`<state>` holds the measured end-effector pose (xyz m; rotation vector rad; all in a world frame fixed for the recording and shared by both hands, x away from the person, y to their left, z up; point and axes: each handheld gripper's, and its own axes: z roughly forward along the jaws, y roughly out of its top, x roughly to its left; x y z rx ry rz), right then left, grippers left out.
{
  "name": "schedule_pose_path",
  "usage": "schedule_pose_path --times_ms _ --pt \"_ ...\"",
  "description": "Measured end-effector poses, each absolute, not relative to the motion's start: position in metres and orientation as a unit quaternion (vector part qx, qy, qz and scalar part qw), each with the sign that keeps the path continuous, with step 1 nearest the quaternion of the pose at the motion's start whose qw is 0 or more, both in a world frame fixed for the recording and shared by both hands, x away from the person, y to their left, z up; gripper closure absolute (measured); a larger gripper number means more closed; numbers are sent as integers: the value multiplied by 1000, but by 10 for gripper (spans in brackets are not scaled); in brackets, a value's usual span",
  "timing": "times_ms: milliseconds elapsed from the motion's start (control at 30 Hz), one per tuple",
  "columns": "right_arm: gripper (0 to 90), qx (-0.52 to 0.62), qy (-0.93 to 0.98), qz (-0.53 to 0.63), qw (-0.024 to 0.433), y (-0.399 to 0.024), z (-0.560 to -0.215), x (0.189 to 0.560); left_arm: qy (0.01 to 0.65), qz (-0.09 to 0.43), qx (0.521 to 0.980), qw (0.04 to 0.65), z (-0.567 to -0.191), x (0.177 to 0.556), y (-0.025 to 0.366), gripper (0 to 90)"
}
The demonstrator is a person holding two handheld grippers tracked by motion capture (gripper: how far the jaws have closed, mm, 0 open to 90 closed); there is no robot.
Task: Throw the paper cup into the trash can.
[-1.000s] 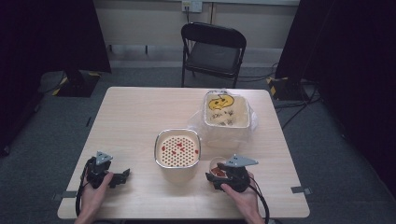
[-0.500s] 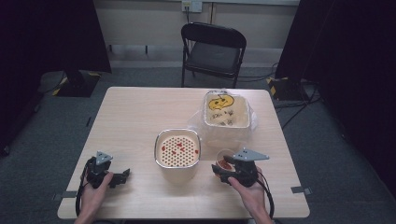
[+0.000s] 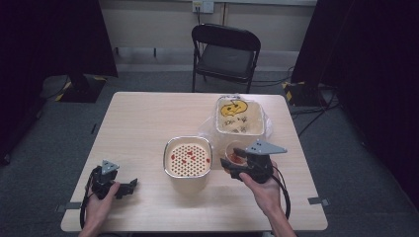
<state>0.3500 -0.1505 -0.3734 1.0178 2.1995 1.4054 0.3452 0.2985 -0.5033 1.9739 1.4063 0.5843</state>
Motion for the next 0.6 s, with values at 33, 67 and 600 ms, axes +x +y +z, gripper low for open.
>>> schedule_pose_path --times_ms 33,67,600 --pt "384 357 773 497 171 -149 -370 352 535 222 750 319 -503 345 299 0" --pt "384 356 771 499 173 -147 -367 354 535 222 751 318 -503 345 299 0" --pt "396 344 729 543 237 -132 -337 392 535 223 751 318 -503 345 299 0"
